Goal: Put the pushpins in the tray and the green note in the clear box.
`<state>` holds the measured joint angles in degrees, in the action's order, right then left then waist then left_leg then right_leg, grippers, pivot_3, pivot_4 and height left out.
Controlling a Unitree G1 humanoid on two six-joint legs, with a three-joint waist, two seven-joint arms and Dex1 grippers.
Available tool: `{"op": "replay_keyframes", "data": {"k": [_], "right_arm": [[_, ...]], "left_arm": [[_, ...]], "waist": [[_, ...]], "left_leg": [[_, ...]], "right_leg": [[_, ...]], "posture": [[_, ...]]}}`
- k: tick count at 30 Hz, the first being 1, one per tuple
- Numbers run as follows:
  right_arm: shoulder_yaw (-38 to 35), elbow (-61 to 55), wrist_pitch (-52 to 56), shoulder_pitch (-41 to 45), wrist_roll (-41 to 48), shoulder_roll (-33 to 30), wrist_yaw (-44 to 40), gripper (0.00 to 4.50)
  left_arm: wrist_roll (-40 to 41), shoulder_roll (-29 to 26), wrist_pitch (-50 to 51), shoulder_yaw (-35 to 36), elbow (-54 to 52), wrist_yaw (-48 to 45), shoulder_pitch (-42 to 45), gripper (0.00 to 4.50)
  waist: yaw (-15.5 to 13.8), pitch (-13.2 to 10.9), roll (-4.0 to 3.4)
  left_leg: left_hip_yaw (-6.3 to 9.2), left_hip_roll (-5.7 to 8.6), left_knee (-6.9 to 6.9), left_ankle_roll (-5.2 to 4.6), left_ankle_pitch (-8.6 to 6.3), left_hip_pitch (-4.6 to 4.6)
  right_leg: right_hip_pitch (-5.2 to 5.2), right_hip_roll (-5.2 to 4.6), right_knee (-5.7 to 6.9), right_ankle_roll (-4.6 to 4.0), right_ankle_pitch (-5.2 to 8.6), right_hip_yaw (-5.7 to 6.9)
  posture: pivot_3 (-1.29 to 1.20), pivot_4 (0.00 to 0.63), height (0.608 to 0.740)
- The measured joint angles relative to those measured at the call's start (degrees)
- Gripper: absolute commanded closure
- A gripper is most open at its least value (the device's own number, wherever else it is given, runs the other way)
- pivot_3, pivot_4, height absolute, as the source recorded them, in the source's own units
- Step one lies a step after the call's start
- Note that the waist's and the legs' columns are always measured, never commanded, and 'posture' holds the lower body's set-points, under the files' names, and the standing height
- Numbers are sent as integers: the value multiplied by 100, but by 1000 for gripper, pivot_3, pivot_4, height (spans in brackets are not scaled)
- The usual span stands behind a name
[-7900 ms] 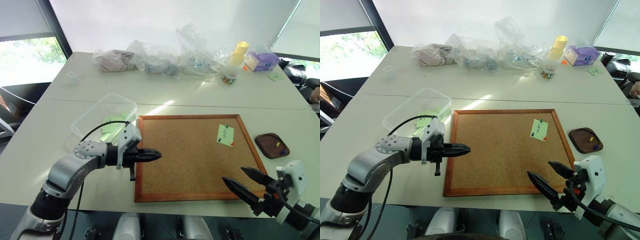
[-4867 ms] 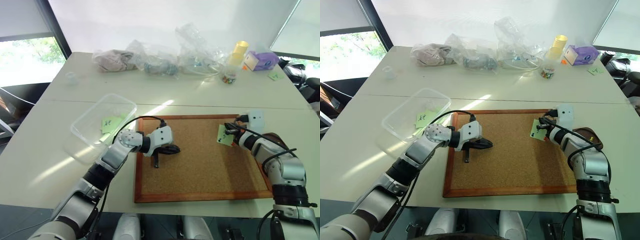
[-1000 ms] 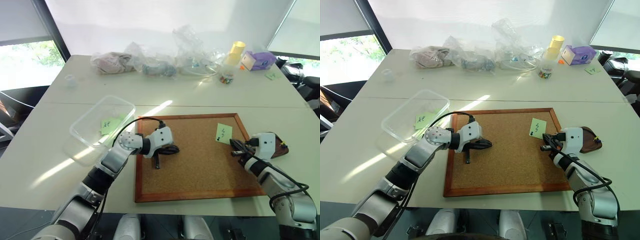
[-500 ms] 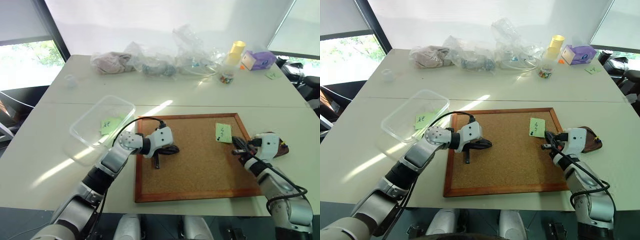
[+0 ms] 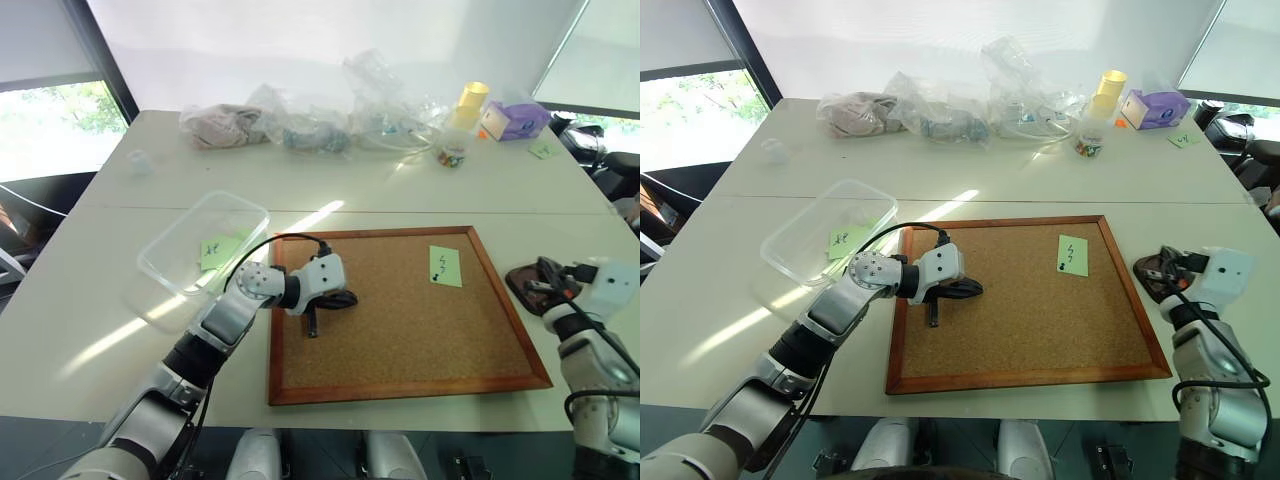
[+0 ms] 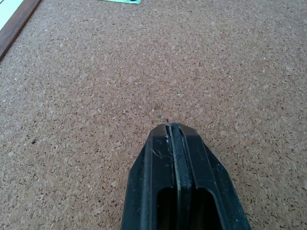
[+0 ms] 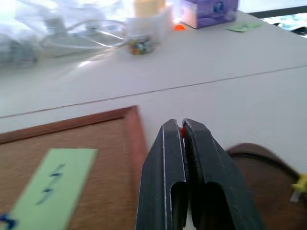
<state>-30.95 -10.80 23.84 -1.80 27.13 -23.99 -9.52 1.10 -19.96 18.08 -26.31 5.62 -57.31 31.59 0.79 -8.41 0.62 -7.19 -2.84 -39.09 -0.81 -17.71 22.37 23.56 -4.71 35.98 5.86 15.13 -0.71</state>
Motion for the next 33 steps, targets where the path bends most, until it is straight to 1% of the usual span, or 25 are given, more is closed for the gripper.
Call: {"op": "replay_keyframes", "data": {"k": [3,6,11,15,16,18,20,24,25,33], "right_arm": [[-17,370,121,4,-6,-172,-117,4431],[14,677,111,92,-70,-209,-204,4431],[91,1302,-21,427,-289,-390,-312,4431],[112,1596,-193,576,-380,-408,-426,4431],[112,1629,-221,589,-387,-409,-444,4182],[113,1714,-242,619,-407,-413,-459,3519],[124,1802,-242,624,-438,-412,-489,2618],[123,1812,-255,621,-458,-412,-490,495],[124,1792,-276,613,-459,-412,-495,42],[107,1624,-323,440,-446,-390,-479,42]], "left_arm": [[-1,-9,0,2,-2,-3,0,4500],[-1,-7,0,2,-5,-2,-1,4500],[-1,8,0,3,-9,4,-9,4500],[-8,10,0,3,-12,8,-14,4500],[-11,10,0,3,-13,10,-14,4500],[-14,10,0,3,-19,11,-16,4500],[-16,9,0,3,-25,13,-22,4500],[-27,9,1,7,-30,14,-28,4500],[-32,9,1,7,-32,14,-28,4500],[-42,15,0,11,-32,14,-30,4500]], "waist": [[0,1,-1],[0,1,-2],[3,1,-2],[2,1,-1],[2,1,-1],[3,1,-1],[1,1,-2],[3,1,-2],[3,1,-2],[2,1,-3]], "left_leg": [[0,0,0,0,0,-1],[0,0,1,0,0,-1],[0,1,1,0,0,-1],[0,2,1,0,0,-1],[0,1,1,0,0,-1],[0,1,1,0,0,-1],[0,1,1,0,0,-1],[0,0,2,0,0,-1],[0,0,2,0,0,-1],[0,0,2,0,0,-1]], "right_leg": [[-1,0,0,0,0,0],[-1,0,0,0,0,-1],[-1,1,0,0,0,-1],[-1,1,0,1,0,0],[-2,1,0,1,0,-1],[-2,1,0,1,0,0],[-1,1,0,1,0,0],[-1,1,0,1,0,-1],[-1,1,0,1,0,-1],[-1,0,0,1,0,-1]], "posture": [[0,150,740],[0,150,740],[0,150,740],[0,150,740],[0,150,740],[0,150,740],[0,150,740],[0,150,740],[0,150,740],[0,150,740]]}}
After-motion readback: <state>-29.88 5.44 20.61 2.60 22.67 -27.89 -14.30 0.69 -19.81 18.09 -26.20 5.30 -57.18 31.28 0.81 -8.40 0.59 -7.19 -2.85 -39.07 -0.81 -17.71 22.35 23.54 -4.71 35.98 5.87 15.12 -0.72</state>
